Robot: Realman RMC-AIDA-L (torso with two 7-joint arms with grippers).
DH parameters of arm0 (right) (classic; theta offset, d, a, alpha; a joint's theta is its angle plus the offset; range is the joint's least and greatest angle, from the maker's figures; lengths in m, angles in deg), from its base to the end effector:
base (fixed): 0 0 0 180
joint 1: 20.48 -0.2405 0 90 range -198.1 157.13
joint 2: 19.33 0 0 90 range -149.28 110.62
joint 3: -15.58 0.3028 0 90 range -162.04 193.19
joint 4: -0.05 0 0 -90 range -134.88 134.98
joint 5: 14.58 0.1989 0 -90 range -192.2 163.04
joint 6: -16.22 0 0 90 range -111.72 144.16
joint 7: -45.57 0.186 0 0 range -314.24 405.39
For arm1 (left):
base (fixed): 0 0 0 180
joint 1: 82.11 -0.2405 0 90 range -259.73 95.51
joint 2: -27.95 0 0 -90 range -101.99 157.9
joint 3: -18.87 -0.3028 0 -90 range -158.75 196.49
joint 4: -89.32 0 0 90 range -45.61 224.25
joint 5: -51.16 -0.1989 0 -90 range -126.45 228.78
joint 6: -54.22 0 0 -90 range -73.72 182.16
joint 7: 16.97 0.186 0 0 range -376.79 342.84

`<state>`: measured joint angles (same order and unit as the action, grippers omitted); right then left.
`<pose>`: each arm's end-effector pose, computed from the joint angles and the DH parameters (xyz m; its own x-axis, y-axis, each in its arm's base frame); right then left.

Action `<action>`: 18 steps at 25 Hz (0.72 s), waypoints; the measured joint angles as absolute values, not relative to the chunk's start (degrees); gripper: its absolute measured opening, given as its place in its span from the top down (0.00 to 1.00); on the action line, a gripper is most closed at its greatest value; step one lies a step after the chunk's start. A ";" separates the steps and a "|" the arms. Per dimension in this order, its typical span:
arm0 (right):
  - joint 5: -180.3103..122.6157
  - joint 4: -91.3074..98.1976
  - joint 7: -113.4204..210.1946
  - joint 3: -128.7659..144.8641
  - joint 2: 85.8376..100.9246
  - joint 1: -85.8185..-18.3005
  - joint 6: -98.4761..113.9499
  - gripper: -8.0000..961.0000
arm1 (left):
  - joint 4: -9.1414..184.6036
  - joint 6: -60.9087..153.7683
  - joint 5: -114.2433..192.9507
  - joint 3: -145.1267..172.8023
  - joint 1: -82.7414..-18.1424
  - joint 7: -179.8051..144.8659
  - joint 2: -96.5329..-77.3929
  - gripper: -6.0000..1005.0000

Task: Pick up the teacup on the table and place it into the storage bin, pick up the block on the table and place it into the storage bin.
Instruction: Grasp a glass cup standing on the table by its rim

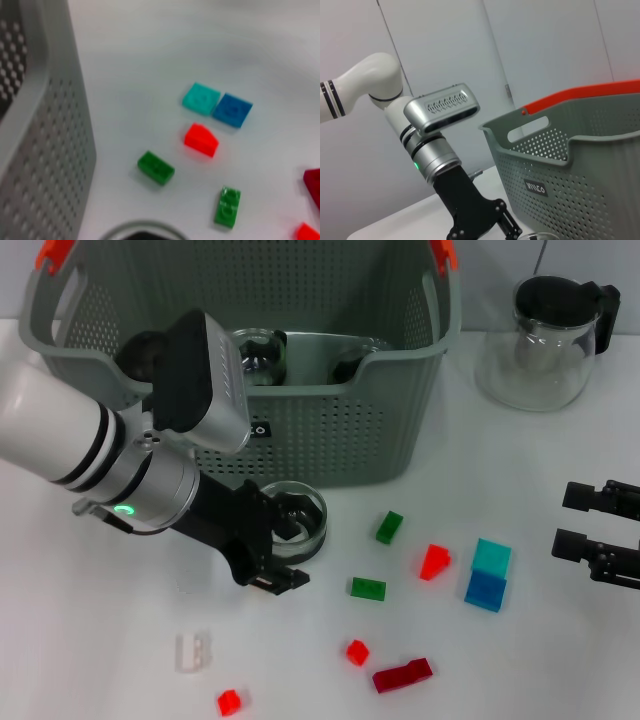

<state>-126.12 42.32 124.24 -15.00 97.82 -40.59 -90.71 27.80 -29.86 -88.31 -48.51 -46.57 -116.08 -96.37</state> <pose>0.3037 0.2895 -0.0040 0.6889 -0.3346 -0.6430 -0.4962 -0.8644 -0.0818 -0.2338 0.3652 -0.1106 0.9768 0.1628 -0.1392 0.1440 -0.9802 -0.1359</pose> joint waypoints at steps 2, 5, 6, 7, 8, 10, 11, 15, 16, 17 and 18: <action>-126.11 42.33 124.24 -15.00 97.83 -40.57 -90.63 0.22 | 27.80 -30.02 -89.38 -48.66 -46.63 -117.11 -96.40 0.47; -126.11 42.33 124.24 -15.00 97.83 -40.57 -90.57 0.22 | 27.80 -30.83 -89.93 -48.68 -46.74 -117.88 -96.40 0.48; -126.11 42.32 124.24 -15.00 97.83 -40.59 -90.57 0.22 | 27.80 -31.33 -90.10 -48.70 -46.77 -118.14 -96.38 0.48; -126.11 42.32 124.24 -15.00 97.82 -40.61 -90.57 0.22 | 27.75 -31.92 -90.43 -48.80 -46.78 -118.43 -96.35 0.49; -126.11 42.33 124.24 -15.00 97.82 -40.63 -90.57 0.22 | 27.68 -32.39 -90.69 -48.88 -46.78 -118.71 -96.34 0.49; -126.11 42.32 124.24 -15.00 97.83 -40.64 -90.57 0.22 | 27.42 -34.20 -91.24 -49.25 -46.74 -119.62 -96.29 0.49; -126.11 42.32 124.24 -15.01 97.82 -40.63 -90.60 0.22 | 27.35 -34.80 -91.33 -49.36 -46.72 -119.85 -96.28 0.50; -126.11 42.33 124.24 -15.01 97.83 -40.65 -91.03 0.22 | 26.04 -37.72 -91.35 -49.26 -46.95 -120.26 -96.32 0.50; -126.11 42.32 124.24 -15.01 97.83 -40.67 -91.04 0.22 | 25.84 -37.67 -91.36 -49.30 -47.11 -120.28 -96.35 0.51; -126.11 42.32 124.24 -15.00 97.83 -40.69 -91.04 0.22 | 25.84 -37.67 -91.36 -49.30 -47.11 -120.28 -96.35 0.51; -126.11 42.32 124.24 -15.01 97.83 -40.70 -91.02 0.22 | 25.85 -37.42 -91.37 -49.38 -47.22 -120.29 -96.37 0.51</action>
<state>-126.11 42.32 124.24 -15.01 97.83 -40.70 -91.02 25.85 -37.42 -91.37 -49.38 -47.22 -120.29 -96.37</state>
